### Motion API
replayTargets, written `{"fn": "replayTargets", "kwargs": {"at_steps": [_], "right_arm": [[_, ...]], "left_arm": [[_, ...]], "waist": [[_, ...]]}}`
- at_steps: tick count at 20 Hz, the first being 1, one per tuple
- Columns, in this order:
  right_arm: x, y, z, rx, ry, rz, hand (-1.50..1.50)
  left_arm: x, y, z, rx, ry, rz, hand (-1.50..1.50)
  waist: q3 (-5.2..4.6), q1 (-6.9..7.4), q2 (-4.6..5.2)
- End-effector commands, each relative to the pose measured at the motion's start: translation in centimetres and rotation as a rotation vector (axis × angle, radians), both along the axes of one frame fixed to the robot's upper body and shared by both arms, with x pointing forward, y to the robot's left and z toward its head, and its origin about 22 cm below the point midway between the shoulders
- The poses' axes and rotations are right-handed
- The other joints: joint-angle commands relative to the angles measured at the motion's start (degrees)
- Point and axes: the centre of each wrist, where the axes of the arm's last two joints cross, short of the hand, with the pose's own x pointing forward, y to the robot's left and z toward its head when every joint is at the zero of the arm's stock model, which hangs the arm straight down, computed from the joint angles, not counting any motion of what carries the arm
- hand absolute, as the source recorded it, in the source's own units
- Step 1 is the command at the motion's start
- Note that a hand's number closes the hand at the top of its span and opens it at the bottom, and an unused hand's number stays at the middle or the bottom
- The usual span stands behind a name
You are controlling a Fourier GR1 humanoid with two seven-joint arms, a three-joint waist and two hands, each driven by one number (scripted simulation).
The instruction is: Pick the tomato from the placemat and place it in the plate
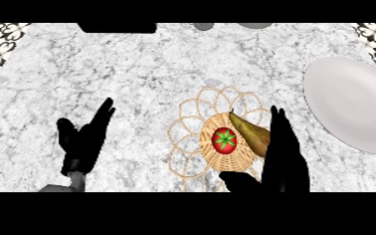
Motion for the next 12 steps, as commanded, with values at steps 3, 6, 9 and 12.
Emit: {"fn": "replayTargets", "kwargs": {"at_steps": [3,6,9,12], "right_arm": [[2.1,2.6,-0.1,0.045,0.1,-0.103,-1.5],[2.1,3.0,-0.4,0.026,0.11,-0.096,-1.5],[3.0,3.3,-2.6,-0.037,0.162,-0.132,-1.5],[2.9,3.4,-2.7,-0.049,0.2,-0.162,-1.5]], "left_arm": [[-0.2,-0.2,-0.8,-0.006,0.066,0.007,0.0],[-1.4,-0.5,-2.1,-0.019,0.08,0.016,0.0],[0.5,0.3,0.3,-0.023,0.037,0.006,0.0],[-1.5,-0.8,-1.8,-0.004,0.068,0.003,0.0]], "waist": [[-0.32,-0.39,0.25],[-0.33,-0.42,0.17],[-0.31,-0.35,0.23],[-0.34,-0.31,0.16]]}}
